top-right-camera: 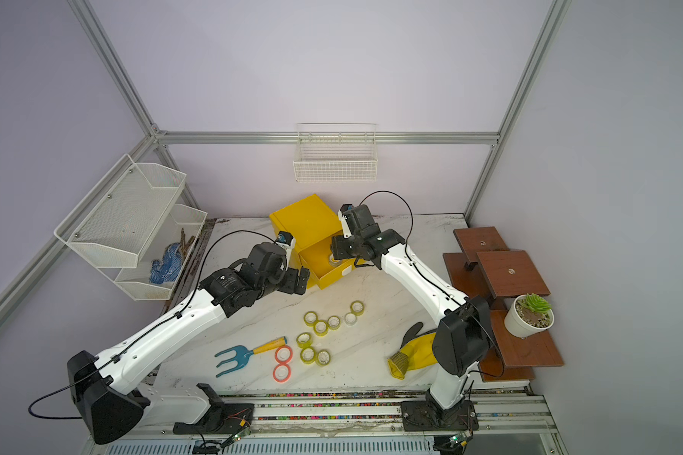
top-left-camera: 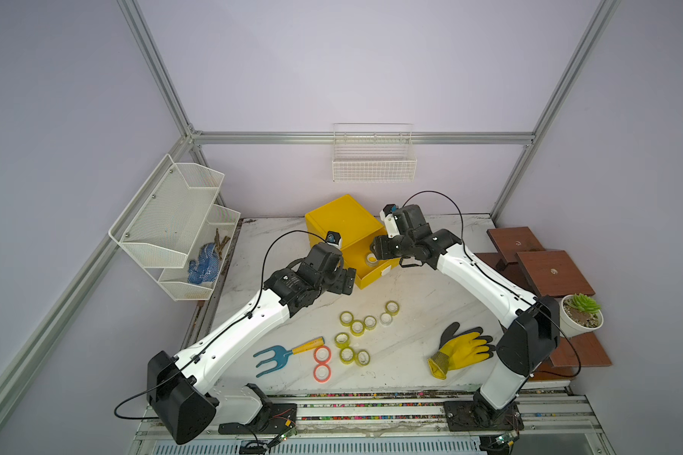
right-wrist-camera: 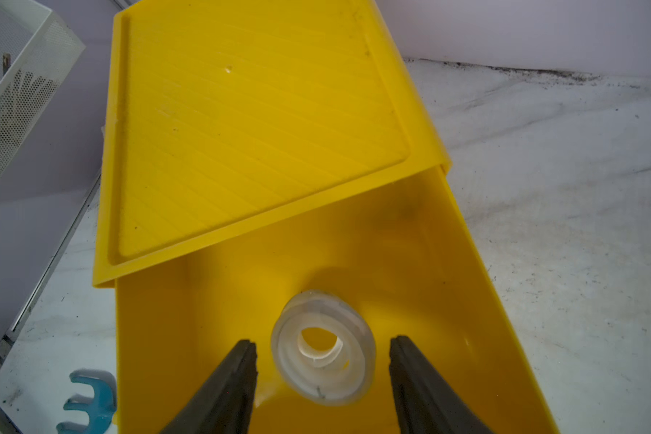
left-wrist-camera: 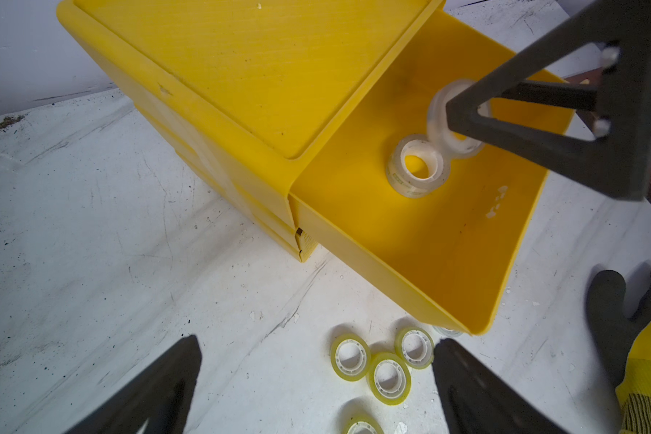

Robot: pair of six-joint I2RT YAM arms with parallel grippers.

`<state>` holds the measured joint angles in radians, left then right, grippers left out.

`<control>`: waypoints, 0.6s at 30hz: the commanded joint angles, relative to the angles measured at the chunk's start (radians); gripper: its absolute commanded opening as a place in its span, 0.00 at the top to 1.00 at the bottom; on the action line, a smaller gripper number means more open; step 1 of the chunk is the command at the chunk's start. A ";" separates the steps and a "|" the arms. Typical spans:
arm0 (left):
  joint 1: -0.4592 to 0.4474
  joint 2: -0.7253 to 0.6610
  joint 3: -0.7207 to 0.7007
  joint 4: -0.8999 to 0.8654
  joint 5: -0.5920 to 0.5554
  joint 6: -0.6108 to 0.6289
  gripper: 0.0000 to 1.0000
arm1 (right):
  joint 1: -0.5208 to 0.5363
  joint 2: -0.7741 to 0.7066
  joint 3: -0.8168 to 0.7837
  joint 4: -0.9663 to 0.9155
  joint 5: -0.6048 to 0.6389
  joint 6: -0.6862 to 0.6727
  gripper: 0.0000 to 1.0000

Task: Place the transparent tape into the drawer according to color
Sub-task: Place the tape in the drawer.

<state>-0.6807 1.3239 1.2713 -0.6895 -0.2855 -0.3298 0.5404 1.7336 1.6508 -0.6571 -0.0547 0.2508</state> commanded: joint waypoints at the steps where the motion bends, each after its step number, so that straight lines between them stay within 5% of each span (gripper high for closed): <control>1: 0.006 -0.005 0.011 0.022 -0.010 0.003 0.00 | 0.012 -0.043 0.044 0.003 0.032 -0.005 0.29; 6: 0.006 -0.010 0.011 0.020 -0.009 0.004 0.00 | 0.012 -0.130 0.005 0.002 0.054 0.012 0.28; 18: 0.006 -0.036 0.019 0.015 -0.011 0.001 0.00 | 0.013 -0.556 -0.513 0.108 -0.025 0.072 0.32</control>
<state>-0.6807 1.3231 1.2713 -0.6895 -0.2878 -0.3298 0.5465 1.2083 1.2186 -0.5678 -0.0463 0.2955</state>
